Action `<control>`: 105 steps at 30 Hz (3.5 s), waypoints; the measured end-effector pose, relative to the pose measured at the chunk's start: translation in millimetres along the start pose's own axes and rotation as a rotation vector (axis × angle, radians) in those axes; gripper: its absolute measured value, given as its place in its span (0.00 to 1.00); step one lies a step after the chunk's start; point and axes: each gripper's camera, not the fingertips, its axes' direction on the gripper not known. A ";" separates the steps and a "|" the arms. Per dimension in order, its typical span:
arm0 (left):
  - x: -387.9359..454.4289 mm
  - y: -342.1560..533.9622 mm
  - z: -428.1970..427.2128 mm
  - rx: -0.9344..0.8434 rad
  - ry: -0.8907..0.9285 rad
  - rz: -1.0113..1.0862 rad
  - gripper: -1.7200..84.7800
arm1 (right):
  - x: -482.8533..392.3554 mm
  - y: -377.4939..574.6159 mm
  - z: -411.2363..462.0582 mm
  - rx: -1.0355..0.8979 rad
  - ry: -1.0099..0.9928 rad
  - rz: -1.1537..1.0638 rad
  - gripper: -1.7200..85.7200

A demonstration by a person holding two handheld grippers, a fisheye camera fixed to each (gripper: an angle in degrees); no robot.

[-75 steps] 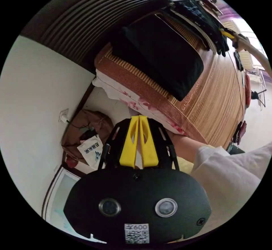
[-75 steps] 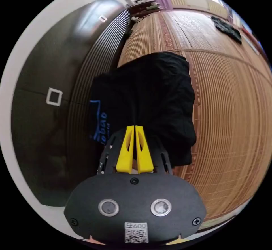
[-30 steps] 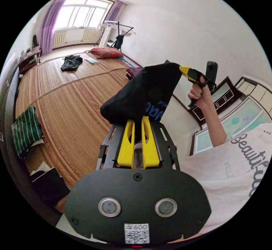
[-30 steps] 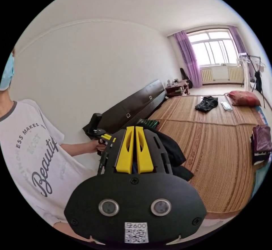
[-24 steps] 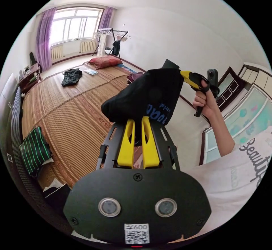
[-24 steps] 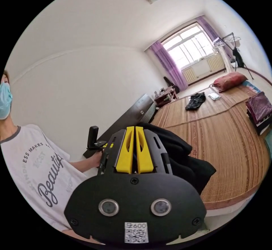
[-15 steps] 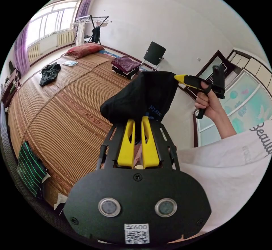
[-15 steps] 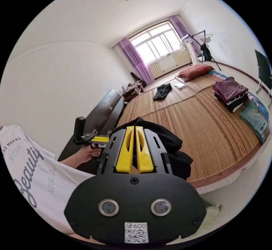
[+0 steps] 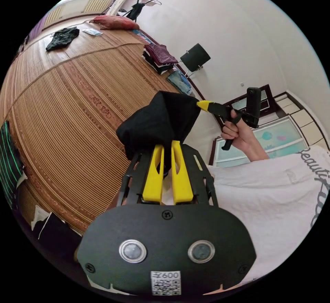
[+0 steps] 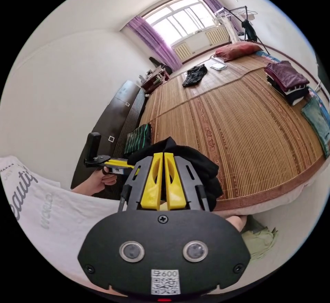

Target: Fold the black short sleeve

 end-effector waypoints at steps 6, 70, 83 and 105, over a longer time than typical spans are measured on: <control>-19.4 -42.0 26.3 0.078 -0.071 -0.055 0.05 | 0.2 3.0 -23.3 -0.092 -0.011 -0.028 0.01; -55.2 7.2 762.0 0.257 -1.889 0.329 0.06 | -137.5 387.4 -866.3 0.130 0.172 -0.731 0.01; -220.0 148.0 602.1 0.465 -1.161 -0.239 0.03 | -114.6 196.5 -749.4 -0.135 0.085 -0.533 0.01; -199.9 271.4 549.2 1.072 -1.142 -0.274 0.03 | -195.7 179.8 -687.2 -0.157 0.272 -0.795 0.01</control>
